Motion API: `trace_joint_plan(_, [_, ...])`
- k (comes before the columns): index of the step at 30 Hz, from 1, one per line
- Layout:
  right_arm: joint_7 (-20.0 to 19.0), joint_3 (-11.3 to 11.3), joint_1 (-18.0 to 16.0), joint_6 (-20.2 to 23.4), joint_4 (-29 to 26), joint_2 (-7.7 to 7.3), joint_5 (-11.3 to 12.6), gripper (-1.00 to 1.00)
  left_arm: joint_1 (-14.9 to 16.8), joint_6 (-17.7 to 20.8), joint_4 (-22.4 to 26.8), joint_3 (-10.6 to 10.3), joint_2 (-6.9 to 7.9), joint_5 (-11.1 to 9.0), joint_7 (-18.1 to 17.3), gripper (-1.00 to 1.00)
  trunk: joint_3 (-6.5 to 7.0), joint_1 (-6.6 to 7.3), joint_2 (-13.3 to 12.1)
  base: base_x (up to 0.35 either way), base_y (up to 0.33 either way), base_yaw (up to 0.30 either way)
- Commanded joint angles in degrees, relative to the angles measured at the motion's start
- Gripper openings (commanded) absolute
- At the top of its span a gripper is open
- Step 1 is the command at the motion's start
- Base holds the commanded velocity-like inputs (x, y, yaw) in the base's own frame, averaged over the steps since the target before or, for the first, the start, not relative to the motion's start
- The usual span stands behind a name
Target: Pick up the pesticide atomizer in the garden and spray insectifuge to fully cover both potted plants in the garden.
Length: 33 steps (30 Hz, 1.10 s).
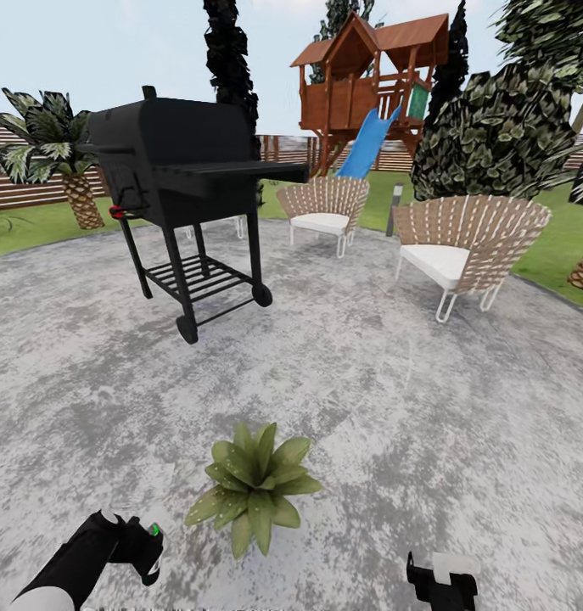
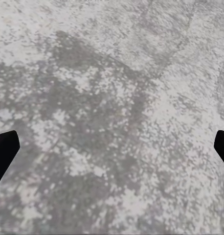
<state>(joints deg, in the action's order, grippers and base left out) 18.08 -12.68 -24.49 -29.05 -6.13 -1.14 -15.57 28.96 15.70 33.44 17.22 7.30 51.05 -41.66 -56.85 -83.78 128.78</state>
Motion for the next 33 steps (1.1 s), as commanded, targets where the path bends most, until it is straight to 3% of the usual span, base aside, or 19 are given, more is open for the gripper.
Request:
trace_joint_plan(1, [0.20,-0.39,-0.03,-0.13,0.06,0.00,-0.60,1.00,0.05,0.37,0.11,0.39,-0.07,0.19,-0.39,-1.00,-0.07,0.01,0.02,-0.011,-0.271,0.225])
trace_joint_plan(8, [0.20,-0.34,-0.03,-0.13,0.07,-0.39,-0.69,1.00,0.05,0.22,2.53,5.91,-0.37,-1.75,-0.29,-1.00,-0.10,0.01,0.02,-0.101,-0.258,0.041])
trace_joint_plan(16, [0.04,-0.33,-0.03,-0.13,0.06,-0.44,-0.69,1.00,0.05,0.30,2.98,6.24,-0.55,-2.11,0.83,-1.00,-0.10,0.01,0.02,-0.257,-0.191,0.000])
trace_joint_plan(18, [0.03,-0.33,-0.03,-0.13,0.06,-0.42,-0.69,1.00,0.05,0.30,2.94,6.18,-1.76,-2.09,2.01,-1.00,-0.10,0.01,0.02,-0.253,-0.171,0.095])
trace_joint_plan(21, [0.03,-0.33,-0.03,-0.13,0.06,-0.42,-0.69,1.00,0.05,0.30,2.94,6.10,-2.64,-2.09,3.18,-1.00,-0.10,0.01,0.02,-0.080,-0.207,0.226])
trace_joint_plan(33, [0.02,-0.33,-0.03,-0.13,0.14,-0.35,-0.69,1.00,0.05,0.31,2.92,6.07,-2.87,-2.18,3.56,-1.00,-0.10,0.01,0.02,-0.032,-0.254,0.270])
